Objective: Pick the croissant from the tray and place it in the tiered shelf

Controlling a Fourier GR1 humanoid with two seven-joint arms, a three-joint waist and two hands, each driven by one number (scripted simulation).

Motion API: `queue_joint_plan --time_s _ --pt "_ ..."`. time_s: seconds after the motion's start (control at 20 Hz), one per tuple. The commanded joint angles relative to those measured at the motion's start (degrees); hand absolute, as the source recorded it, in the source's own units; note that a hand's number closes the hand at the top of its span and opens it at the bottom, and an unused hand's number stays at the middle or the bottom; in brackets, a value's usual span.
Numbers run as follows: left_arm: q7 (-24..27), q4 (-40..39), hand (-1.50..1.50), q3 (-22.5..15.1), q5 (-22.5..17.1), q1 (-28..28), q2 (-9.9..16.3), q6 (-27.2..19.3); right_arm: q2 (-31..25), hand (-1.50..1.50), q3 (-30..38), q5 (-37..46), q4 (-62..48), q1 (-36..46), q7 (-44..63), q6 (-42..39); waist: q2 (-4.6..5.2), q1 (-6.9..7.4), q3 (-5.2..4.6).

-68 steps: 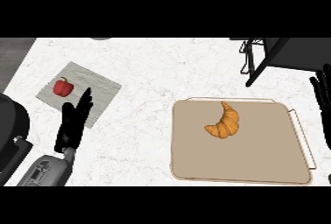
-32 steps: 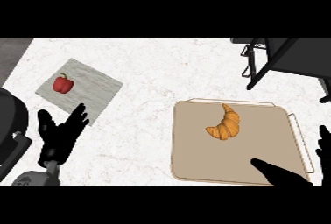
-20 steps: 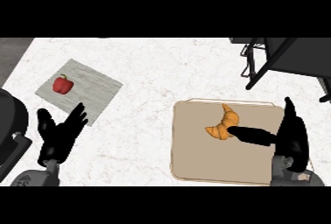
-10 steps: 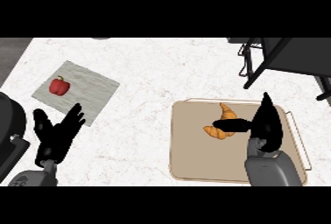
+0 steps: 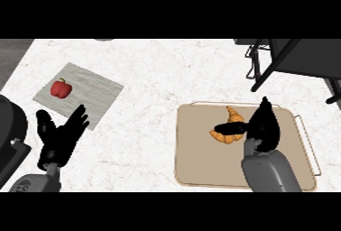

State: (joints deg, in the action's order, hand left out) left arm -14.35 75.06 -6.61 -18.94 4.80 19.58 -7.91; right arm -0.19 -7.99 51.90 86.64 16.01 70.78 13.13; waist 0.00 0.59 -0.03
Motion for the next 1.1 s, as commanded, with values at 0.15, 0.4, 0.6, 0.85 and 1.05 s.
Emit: queue_joint_plan --time_s 0.15,0.4,0.6,0.85,1.05 --pt "-0.6 0.5 0.00 0.2 0.6 0.8 -1.0 0.0 0.2 -1.50 -1.0 0.7 -5.6 3.6 13.5 2.8 0.01 -0.14 0.00" --pt "1.3 -0.4 0.00 1.5 0.2 -0.9 -0.3 1.7 0.2 -1.50 1.7 1.9 -9.0 1.9 11.1 3.8 0.02 -0.31 0.00" --pt "0.1 1.0 0.00 0.1 2.0 -1.8 -0.5 1.4 0.2 -1.50 1.7 2.5 -15.6 2.6 6.9 8.1 0.13 0.08 0.05" --pt "1.7 0.9 0.00 2.6 0.3 -3.6 0.3 4.3 0.2 -1.50 2.0 1.4 -14.3 2.5 5.3 8.9 -0.01 -0.16 0.02" --pt "1.5 -2.0 0.00 2.3 2.2 -1.1 -2.1 2.4 0.2 -1.50 5.8 1.9 -19.4 3.8 0.1 10.1 0.08 -0.48 0.02"
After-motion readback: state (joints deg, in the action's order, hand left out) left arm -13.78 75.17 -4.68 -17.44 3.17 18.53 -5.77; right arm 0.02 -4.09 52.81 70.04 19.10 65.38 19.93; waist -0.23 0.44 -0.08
